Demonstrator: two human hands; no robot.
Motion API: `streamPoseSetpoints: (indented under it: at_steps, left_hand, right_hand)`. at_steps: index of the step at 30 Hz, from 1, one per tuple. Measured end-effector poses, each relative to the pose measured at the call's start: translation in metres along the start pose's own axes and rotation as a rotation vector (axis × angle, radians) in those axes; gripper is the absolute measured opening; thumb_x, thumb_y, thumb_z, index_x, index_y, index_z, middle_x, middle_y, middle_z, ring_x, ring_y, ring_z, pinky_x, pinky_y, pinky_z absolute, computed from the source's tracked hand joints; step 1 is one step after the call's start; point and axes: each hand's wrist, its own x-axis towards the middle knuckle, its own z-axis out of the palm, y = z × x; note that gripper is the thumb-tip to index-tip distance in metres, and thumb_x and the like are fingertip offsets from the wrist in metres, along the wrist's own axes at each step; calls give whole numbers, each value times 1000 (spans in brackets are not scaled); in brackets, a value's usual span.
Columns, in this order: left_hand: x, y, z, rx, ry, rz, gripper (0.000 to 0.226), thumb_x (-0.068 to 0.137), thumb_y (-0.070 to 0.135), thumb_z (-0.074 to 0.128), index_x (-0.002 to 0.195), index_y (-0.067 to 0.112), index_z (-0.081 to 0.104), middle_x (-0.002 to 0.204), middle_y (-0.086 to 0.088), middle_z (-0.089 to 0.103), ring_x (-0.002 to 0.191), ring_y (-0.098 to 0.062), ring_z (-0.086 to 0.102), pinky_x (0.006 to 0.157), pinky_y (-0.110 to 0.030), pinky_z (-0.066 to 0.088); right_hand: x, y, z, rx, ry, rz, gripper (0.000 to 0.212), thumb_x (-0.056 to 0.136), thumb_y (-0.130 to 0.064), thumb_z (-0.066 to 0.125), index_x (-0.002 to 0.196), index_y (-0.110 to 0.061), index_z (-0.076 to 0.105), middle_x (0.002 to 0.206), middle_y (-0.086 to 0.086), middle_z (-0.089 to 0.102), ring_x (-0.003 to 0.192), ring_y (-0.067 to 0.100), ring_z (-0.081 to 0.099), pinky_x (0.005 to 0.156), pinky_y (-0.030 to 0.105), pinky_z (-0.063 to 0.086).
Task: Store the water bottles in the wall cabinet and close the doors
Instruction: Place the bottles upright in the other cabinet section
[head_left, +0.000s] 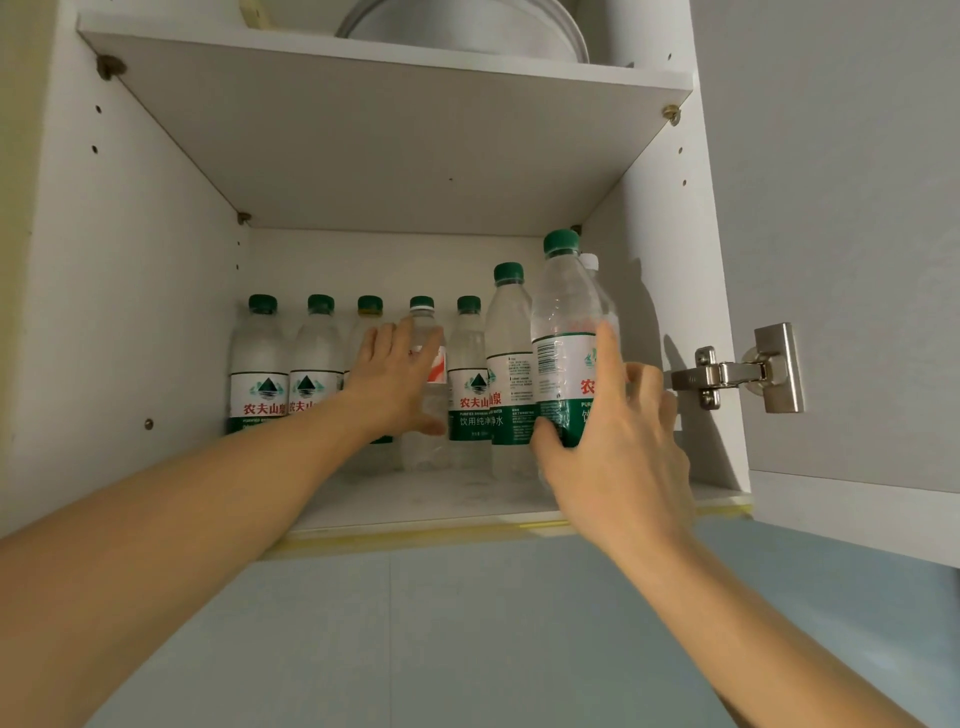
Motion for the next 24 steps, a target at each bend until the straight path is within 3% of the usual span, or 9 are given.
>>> streamPoseSetpoints:
  at_steps: [4,7,9,12,14,16,18,21,24]
  left_hand:
    - [2,19,-21,-122,13,-24,118,74,60,78,159,19,8,161,-20,9,148,-41,12,123,-56,13]
    - [1,25,-58,-628,226,-135,69,90,29,70,150,15,38,150,-12,37,139,-31,37,114,-43,36]
    - [-7,32,-85,-976,281,-167,47,92,39,62,133,18,53,124,0,58,115,-20,60,92,-33,52]
    - [-30,53,-114,-1307,60,-97,63,83,67,62,128,25,49,109,5,61,95,-14,68,71,-28,60]
    - [-44,66,-119,-1329,-64,-98,75,79,70,68,134,26,41,112,7,59,99,-12,65,79,-36,60]
    - [-53,72,-119,-1332,-89,-124,81,75,62,77,136,29,36,114,7,60,102,-12,63,86,-39,57]
    - [-59,72,-119,-1367,-79,-162,80,77,49,83,138,28,35,116,3,62,102,-14,65,88,-43,58]
    - [-67,65,-122,-1342,-57,-197,74,79,40,83,134,31,35,114,4,62,98,-14,65,83,-41,59]
    - [-78,48,-123,-1298,-29,-226,78,78,42,84,136,33,34,121,3,62,101,-15,65,81,-37,58]
  right_hand:
    - [2,0,-1,50,-3,79,98,81,-50,67,158,-31,10,129,1,42,114,27,48,68,33,36]
    - [2,-1,-2,77,-20,110,91,81,-52,67,155,-30,18,122,-2,46,107,26,55,68,35,36]
    - [2,-2,-3,94,-32,104,85,80,-52,67,151,-34,23,120,-5,48,105,23,57,68,35,36]
    - [0,-3,-12,224,-82,87,76,78,-57,67,143,-44,29,123,-17,53,109,12,58,74,35,43]
    - [-1,-2,-20,377,-181,85,65,77,-58,64,137,-53,37,119,-30,59,106,2,61,83,36,52]
    - [-2,-2,-25,456,-253,83,51,79,-56,57,129,-53,48,108,-31,65,97,0,64,89,41,55]
    - [-2,-3,-26,437,-213,82,53,81,-50,53,134,-45,51,121,-24,63,112,3,58,95,41,52]
    - [4,-7,-20,274,-63,130,67,87,-41,62,148,-32,36,145,-4,41,135,22,36,95,40,46]
    - [18,-10,-15,207,-168,261,94,88,-41,69,158,-26,7,154,9,24,139,36,25,103,50,41]
